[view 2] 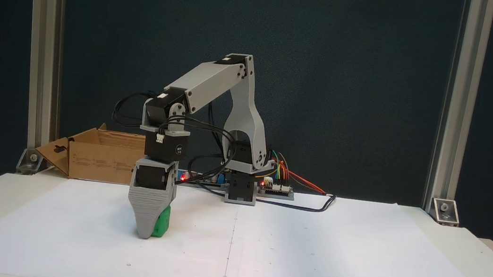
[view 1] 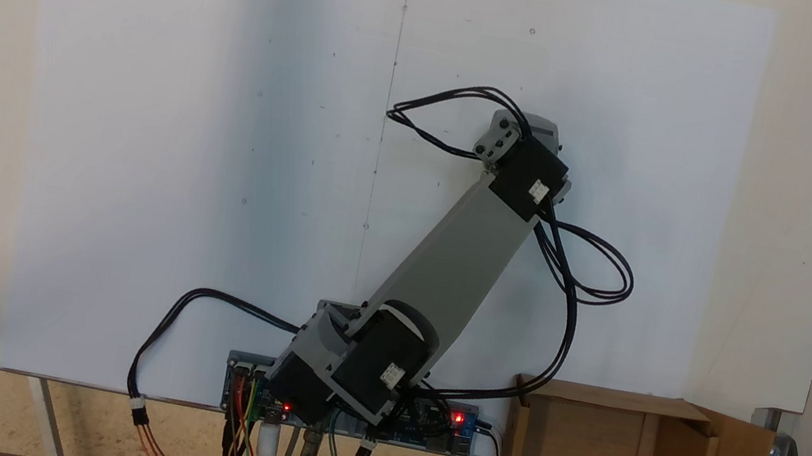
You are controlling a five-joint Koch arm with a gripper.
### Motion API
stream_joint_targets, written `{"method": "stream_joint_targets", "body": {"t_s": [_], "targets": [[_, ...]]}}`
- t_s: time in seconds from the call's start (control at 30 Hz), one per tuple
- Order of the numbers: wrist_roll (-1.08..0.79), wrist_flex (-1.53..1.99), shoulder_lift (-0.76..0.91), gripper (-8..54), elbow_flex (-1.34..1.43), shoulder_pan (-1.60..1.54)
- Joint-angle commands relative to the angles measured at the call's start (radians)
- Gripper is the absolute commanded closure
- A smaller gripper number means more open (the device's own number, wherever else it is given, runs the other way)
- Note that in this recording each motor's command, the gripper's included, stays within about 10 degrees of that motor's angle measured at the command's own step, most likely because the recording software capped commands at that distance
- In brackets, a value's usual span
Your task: Grasp a green dice and put it in the bin.
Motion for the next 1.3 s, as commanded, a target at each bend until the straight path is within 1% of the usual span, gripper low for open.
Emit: {"method": "stream_joint_targets", "body": {"t_s": [0.0,0.13,0.2,0.3,0.47,0.67,0.8,0.93,1.07,1.27], "targets": [[-0.064,-0.005,0.012,33.8,-0.023,0.0],[-0.061,0.015,0.025,34.0,-0.023,-0.002],[-0.02,0.044,0.046,34.0,-0.025,-0.006],[0.132,0.12,0.14,34.0,-0.028,-0.006],[0.176,0.402,0.311,34.0,-0.091,-0.035],[0.302,0.65,0.46,34.0,-0.192,-0.078],[0.328,0.811,0.492,34.0,-0.325,-0.086],[0.345,0.881,0.502,34.0,-0.453,-0.054],[0.344,0.868,0.502,34.0,-0.523,0.077],[0.291,0.764,0.5,34.0,-0.525,0.36]]}}
